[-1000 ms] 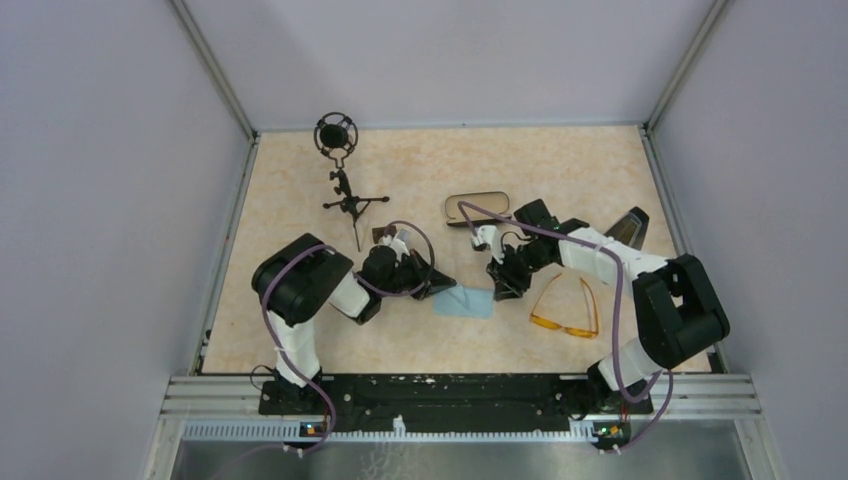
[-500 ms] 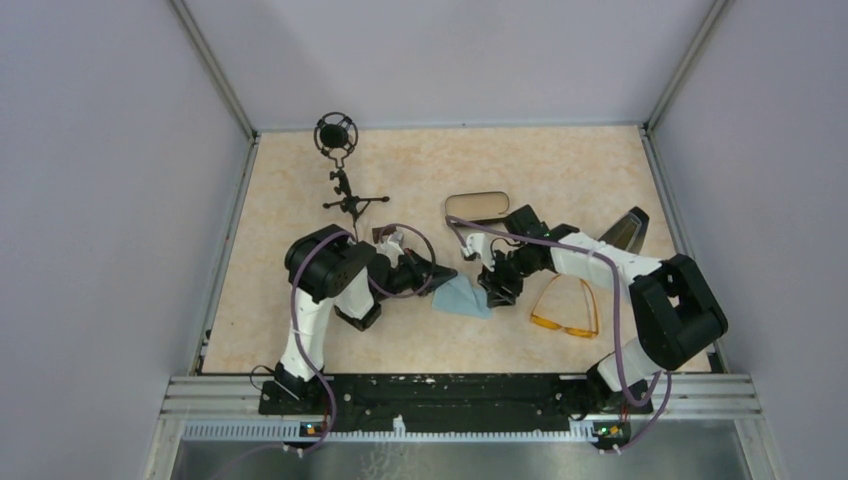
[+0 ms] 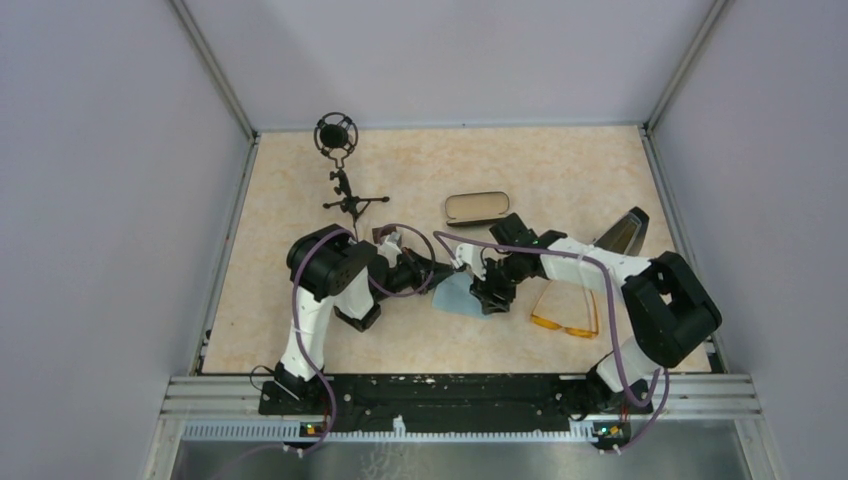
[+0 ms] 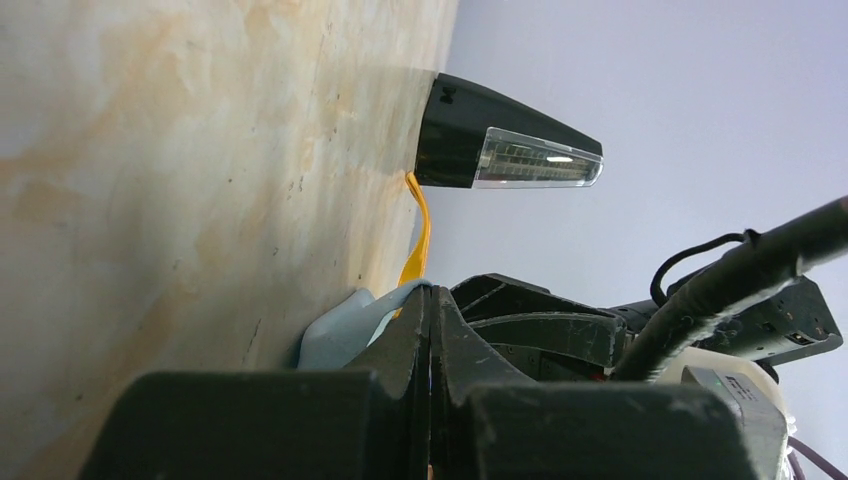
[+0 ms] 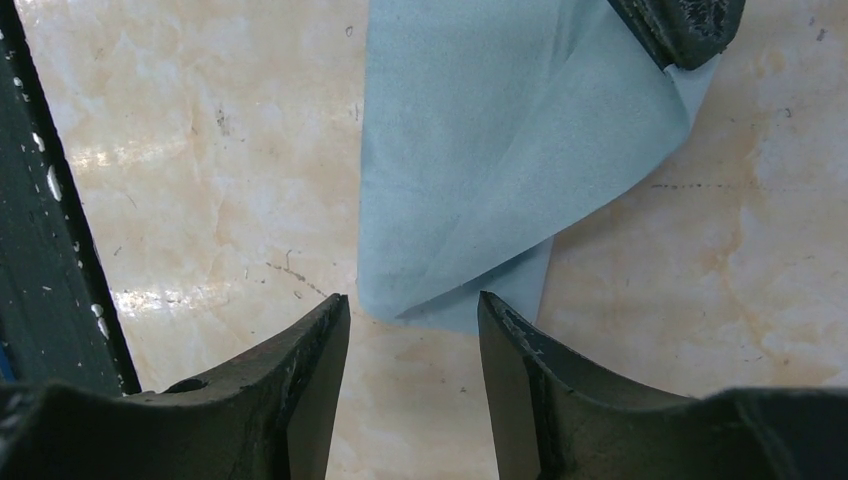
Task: Organize the sunglasses
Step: Fold the glasses cleaning cloth at the center of the board.
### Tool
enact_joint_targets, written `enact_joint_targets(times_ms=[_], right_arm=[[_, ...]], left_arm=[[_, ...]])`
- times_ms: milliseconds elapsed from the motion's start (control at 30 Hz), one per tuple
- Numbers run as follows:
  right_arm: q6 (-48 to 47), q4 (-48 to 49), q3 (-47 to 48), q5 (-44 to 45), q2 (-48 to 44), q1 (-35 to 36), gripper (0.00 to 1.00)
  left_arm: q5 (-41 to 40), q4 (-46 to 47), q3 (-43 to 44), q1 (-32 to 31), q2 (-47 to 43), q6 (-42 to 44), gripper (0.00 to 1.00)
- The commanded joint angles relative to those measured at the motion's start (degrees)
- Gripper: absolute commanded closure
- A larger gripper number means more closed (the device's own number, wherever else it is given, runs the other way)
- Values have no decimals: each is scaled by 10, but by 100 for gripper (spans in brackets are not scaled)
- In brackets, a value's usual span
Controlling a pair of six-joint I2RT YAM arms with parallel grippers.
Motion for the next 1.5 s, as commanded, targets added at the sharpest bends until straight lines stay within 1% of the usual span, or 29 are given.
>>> enact_joint_targets(times_ms=[0,100,200,300,400,433,500,600,733,967,1467], right_arm=[[8,20,4,13,11,10,49],[16,25,5,24,18,11,49],[22,30,7,35,24,11,53],[26,32,9,41,30,11,65],[30,31,14,41,34,11,85],[31,32,14,43,32,11,89],[33,31,16,48,23,11,94],[31,22,19,56,10,11,98],[27,9,20,60,-1,11,100],[26,-18,31,58,-8,13,100],[38,-38,27,91,-22,44,100]], left_arm=[[-4,123,-20,1,65,-68,100],[-4,123,-18,1,66,-70,100],[-5,123,-19,1,67,-71,100],[-5,123,-20,1,67,-71,100],[-3,123,-20,2,65,-72,100],[-3,123,-20,2,64,-71,100],[1,123,-21,1,59,-67,100],[15,123,-25,2,49,-57,100],[40,122,-42,2,29,-33,100],[65,123,-82,2,18,-8,100],[98,118,-105,4,-12,31,100]])
